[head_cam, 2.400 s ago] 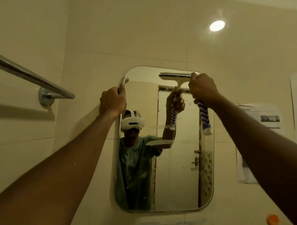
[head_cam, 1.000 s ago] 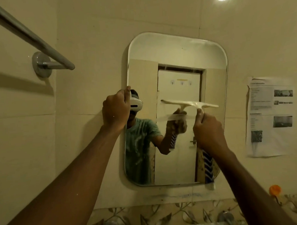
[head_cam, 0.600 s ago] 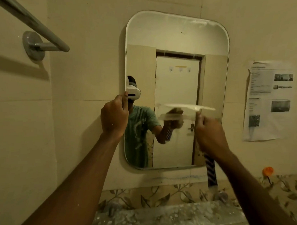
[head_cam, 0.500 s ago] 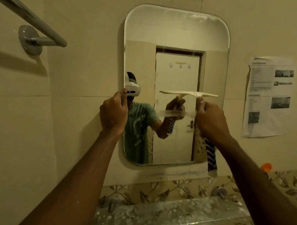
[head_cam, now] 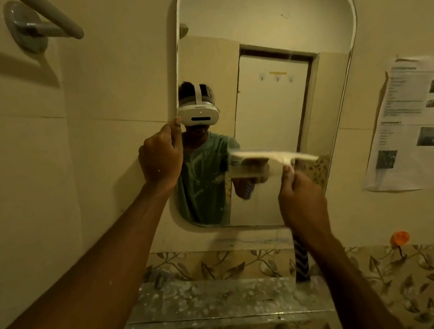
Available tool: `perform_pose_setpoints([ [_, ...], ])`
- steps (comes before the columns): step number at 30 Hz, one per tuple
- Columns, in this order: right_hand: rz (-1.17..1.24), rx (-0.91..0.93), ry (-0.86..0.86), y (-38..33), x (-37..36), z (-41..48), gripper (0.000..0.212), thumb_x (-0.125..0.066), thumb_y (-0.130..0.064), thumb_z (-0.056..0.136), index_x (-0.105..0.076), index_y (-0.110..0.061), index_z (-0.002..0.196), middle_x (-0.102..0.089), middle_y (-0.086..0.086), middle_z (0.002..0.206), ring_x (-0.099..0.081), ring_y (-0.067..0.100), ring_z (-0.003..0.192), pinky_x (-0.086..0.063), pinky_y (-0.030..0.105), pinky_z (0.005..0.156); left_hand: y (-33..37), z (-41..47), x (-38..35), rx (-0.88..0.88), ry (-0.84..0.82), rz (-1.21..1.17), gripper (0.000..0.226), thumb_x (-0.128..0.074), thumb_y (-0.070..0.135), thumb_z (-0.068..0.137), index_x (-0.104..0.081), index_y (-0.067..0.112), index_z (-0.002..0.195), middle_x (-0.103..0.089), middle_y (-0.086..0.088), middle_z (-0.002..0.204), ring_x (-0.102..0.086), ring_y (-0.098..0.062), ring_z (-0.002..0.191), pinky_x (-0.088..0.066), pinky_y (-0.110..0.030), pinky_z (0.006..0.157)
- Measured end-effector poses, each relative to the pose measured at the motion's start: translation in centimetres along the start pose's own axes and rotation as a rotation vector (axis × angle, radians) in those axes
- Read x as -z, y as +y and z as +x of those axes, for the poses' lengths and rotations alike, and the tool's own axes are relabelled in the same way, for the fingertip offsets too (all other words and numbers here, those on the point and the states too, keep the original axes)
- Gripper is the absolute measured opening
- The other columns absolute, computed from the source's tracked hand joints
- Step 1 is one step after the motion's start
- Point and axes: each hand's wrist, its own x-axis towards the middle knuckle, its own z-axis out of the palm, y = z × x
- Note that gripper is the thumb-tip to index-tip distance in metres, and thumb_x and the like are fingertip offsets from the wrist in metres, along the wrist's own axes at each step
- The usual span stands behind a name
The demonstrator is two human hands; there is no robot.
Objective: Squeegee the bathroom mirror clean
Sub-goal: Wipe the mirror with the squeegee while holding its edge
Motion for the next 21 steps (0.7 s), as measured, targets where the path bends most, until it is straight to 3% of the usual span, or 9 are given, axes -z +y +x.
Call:
perform_pose_setpoints([
  [4, 0.095, 0.056, 0.019, -0.3, -0.1, 1.5, 0.040, -0.031, -0.037, 0.103, -0.046, -0.030, 0.067, -0.051, -0.010, 0.054, -0.055, -0.002, 0.048, -0.035, 0.010, 0.037, -0.1, -0.6, -0.1, -0.006, 0.017, 0.042, 0.047, -0.045, 0.036, 0.100, -0.060, 0.006, 0.067, -0.043, 0.001, 0.048, -0.036, -0.012, 0.042, -0.016, -0.020, 0.042],
  [7, 0.075, 0.022, -0.007, 1.5, -1.9, -2.6, 0.037, -0.033, -0.034, 0.102, -0.048, -0.029, 0.068, -0.048, -0.010, 0.050, -0.054, -0.010, 0.056, -0.037, 0.003, 0.045, -1.0, -2.6, 0.0, -0.028, -0.008, 0.033, 0.045, -0.049, 0.033, 0.099, -0.058, 0.008, 0.063, -0.036, 0.006, 0.047, -0.031, -0.010, 0.038, -0.012, -0.014, 0.041],
  [10, 0.032, -0.042, -0.046, 2.9, -3.0, -5.9, 0.033, -0.036, -0.032, 0.101, -0.056, -0.019, 0.079, -0.047, -0.011, 0.048, -0.055, -0.003, 0.049, -0.037, 0.010, 0.038, -1.6, -4.0, 0.3, -0.021, -0.035, -0.012, 0.042, -0.050, 0.031, 0.098, -0.057, 0.009, 0.063, -0.035, 0.007, 0.046, -0.029, -0.008, 0.037, -0.011, -0.012, 0.042],
  [13, 0.005, -0.095, -0.086, 2.4, -2.7, -6.1, 0.039, -0.034, -0.036, 0.101, -0.054, -0.022, 0.072, -0.052, -0.010, 0.052, -0.050, 0.003, 0.042, -0.026, 0.011, 0.037, -1.6, -3.8, 0.7, -0.017, -0.076, -0.049, 0.043, -0.050, 0.033, 0.098, -0.054, 0.010, 0.062, -0.036, 0.006, 0.046, -0.031, -0.010, 0.037, -0.014, -0.014, 0.041],
  [18, 0.094, -0.055, -0.016, -0.3, -0.4, -1.3, 0.046, -0.029, -0.041, 0.103, -0.051, -0.024, 0.066, -0.058, 0.002, 0.059, -0.059, 0.020, 0.051, -0.048, 0.032, 0.045, -1.9, -3.7, 1.0, -0.011, -0.122, -0.100, 0.046, -0.046, 0.037, 0.099, -0.053, 0.010, 0.063, -0.038, 0.004, 0.047, -0.030, -0.010, 0.038, -0.014, -0.016, 0.042],
  [21, 0.054, -0.016, 0.037, -0.3, -0.7, 0.0, 0.046, -0.029, -0.040, 0.103, -0.053, -0.021, 0.069, -0.058, -0.001, 0.060, -0.057, 0.012, 0.051, -0.047, 0.031, 0.044, -2.1, -3.7, 0.9, -0.007, -0.136, -0.101, 0.045, -0.046, 0.036, 0.099, -0.057, 0.008, 0.066, -0.040, 0.005, 0.049, -0.032, -0.010, 0.040, -0.013, -0.014, 0.044],
])
